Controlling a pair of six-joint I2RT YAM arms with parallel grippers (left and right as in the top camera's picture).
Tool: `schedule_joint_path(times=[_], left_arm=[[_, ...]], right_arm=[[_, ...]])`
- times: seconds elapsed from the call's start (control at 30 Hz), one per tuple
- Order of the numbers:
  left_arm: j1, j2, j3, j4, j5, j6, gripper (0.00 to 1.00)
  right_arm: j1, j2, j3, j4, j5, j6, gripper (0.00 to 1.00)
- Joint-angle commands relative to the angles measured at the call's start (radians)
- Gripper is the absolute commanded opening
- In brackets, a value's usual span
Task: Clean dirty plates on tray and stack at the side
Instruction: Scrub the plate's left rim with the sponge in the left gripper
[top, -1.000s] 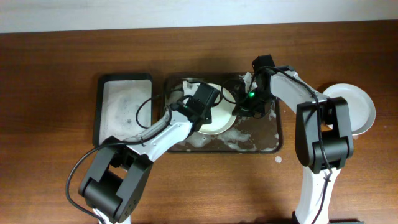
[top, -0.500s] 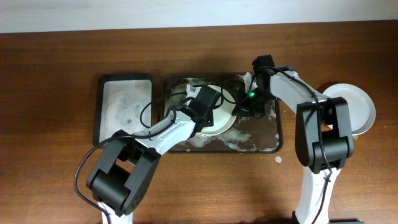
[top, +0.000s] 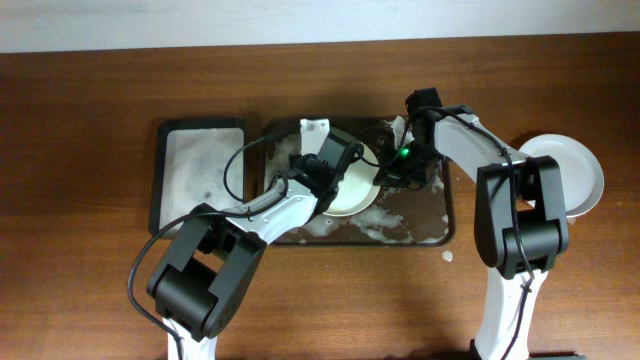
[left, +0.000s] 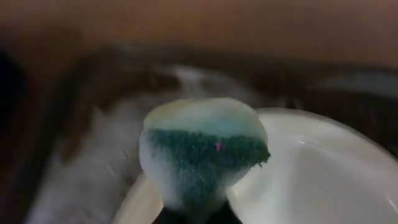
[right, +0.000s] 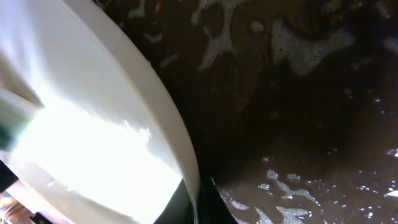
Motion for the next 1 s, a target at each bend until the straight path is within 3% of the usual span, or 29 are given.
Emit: schedule_joint_path(times=[0.0, 0.23, 0.43, 0.5, 0.63, 0.73, 0.97], left_arm=[[-0.002, 0.014, -0.003, 0.015, -0.130, 0.079, 0.01], [-0.002, 0.013, -0.002, -0.150, 0.286, 0.084, 0.01], [-0.002, 0.013, 0.043, -0.204, 0.686, 0.291, 0.01], [-0.002, 0.013, 0.048, -0.185, 0.689, 0.339, 0.01], [0.003, 0.013, 0.049, -0.150, 0.505, 0.341, 0.00], [0.025, 0.015, 0.049, -0.149, 0.354, 0.294, 0.00], [0.085, 0.053, 0.048, -0.097, 0.171, 0.139, 0.01]], right_arm=[[-0.002, 0.041, -0.035, -0.004, 0.087, -0.011, 0.04], [-0.002, 0.041, -0.035, -0.005, 0.087, -0.011, 0.04], [-0.002, 0.041, -0.035, -0.004, 0.087, -0.010, 0.04], [-0.001, 0.041, -0.035, -0.005, 0.087, -0.011, 0.04], [-0.001, 0.041, -0.035, -0.005, 0.087, -0.011, 0.04], [-0.001, 0.041, -0.035, -0.005, 0.087, -0.011, 0.04], [-0.001, 0.041, -0.035, -0.005, 0.087, -0.011, 0.04]])
